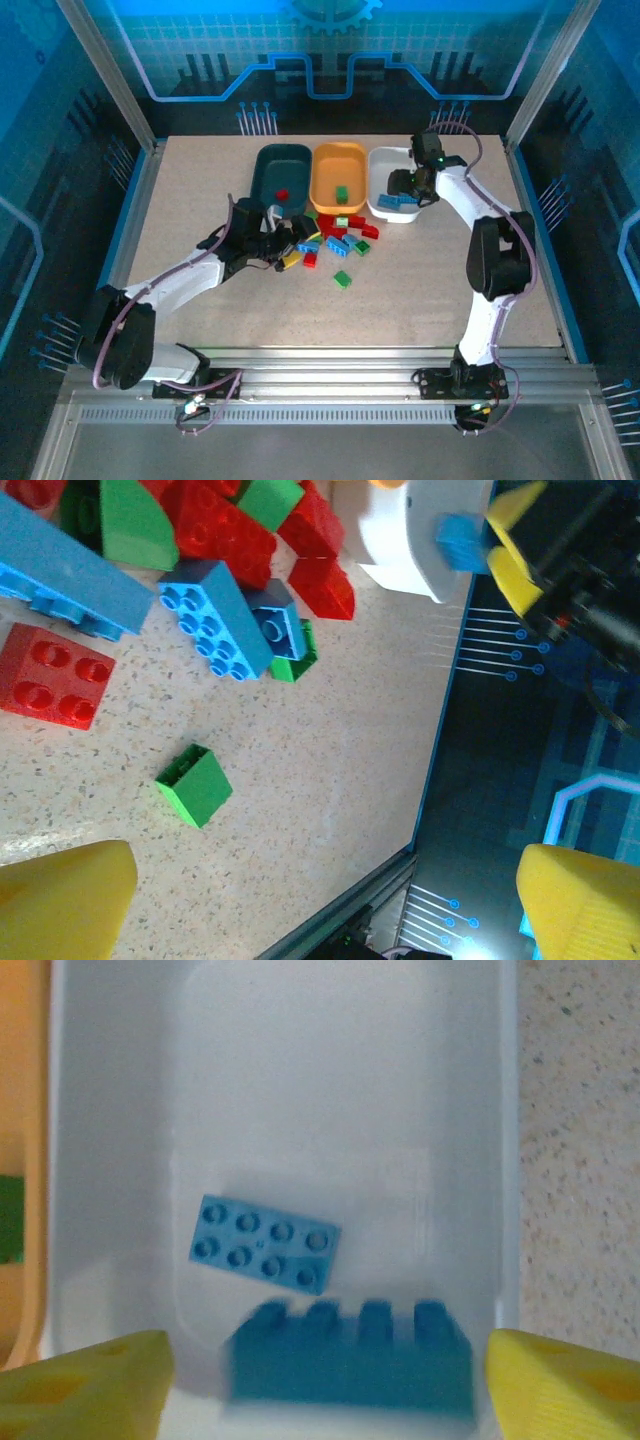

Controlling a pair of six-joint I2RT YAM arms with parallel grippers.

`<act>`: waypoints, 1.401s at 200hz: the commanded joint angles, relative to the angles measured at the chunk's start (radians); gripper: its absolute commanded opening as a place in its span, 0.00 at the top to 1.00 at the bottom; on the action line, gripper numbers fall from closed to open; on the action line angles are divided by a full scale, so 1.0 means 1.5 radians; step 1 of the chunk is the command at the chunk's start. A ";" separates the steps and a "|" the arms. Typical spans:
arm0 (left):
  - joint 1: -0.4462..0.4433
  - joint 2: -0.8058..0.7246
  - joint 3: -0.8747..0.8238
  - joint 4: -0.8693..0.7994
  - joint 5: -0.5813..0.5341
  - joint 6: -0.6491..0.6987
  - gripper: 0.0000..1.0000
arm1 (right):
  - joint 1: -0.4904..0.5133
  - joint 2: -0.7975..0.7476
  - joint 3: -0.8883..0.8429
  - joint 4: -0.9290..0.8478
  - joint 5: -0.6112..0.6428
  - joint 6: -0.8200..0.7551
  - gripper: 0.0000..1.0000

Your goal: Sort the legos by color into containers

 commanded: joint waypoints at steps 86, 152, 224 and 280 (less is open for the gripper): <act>0.008 -0.069 0.003 -0.061 -0.030 0.068 0.01 | 0.230 -0.353 -0.319 0.030 0.062 0.079 0.12; 0.008 -0.094 -0.054 -0.050 -0.029 0.049 0.01 | 0.431 -0.275 -0.425 0.094 0.034 0.061 0.26; 0.021 -0.211 -0.079 -0.160 -0.087 0.066 0.01 | 0.433 -0.114 -0.359 0.143 0.057 -0.031 0.28; 0.029 -0.268 -0.122 -0.171 -0.099 0.047 0.01 | 0.445 -0.118 -0.350 0.122 0.133 -0.003 0.64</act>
